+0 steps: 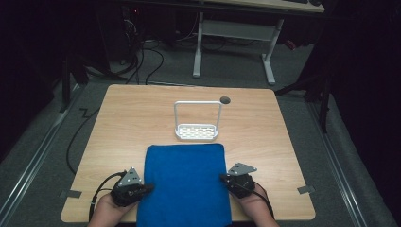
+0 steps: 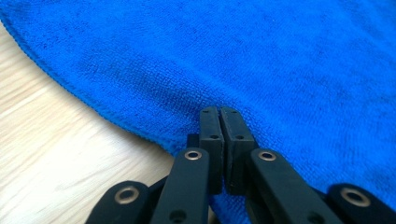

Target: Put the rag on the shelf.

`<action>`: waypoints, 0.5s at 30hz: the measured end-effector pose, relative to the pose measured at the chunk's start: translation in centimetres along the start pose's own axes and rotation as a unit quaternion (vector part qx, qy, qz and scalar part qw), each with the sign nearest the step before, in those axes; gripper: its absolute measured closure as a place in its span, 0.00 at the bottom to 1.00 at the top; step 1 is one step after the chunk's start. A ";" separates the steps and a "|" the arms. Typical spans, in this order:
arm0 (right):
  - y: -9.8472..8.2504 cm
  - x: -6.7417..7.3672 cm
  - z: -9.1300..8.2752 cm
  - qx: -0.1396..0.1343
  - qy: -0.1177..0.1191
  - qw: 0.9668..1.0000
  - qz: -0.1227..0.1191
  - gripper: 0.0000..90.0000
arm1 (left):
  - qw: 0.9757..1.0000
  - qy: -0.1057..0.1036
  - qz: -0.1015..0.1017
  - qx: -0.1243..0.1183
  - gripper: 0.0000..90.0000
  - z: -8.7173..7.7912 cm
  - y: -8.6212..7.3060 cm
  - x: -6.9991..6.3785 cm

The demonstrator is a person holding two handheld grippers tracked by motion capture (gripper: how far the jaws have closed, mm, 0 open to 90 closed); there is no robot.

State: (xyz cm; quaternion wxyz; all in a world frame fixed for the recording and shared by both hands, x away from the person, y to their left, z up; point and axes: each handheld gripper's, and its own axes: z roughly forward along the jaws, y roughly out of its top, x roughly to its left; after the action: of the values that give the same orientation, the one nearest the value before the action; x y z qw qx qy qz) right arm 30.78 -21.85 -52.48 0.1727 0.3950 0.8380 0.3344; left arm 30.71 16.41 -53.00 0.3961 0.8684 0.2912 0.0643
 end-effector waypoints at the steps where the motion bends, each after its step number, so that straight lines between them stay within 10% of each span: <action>1: -0.3 -0.3 -0.3 -0.001 -0.001 1.000 0.000 1.00 | 1.000 -0.004 0.005 0.002 0.98 0.2 0.1 -0.3; 15: -2.9 -1.7 -2.8 -0.003 -0.013 1.000 0.024 0.98 | 1.000 -0.020 0.008 0.000 0.84 0.5 0.8 -1.3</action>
State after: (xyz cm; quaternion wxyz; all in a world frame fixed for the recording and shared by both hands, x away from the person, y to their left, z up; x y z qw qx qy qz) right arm 28.72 -25.67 -52.43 0.1772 0.4190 0.8247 0.3360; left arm 30.15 14.98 -52.60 0.4011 0.8719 0.2764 0.0505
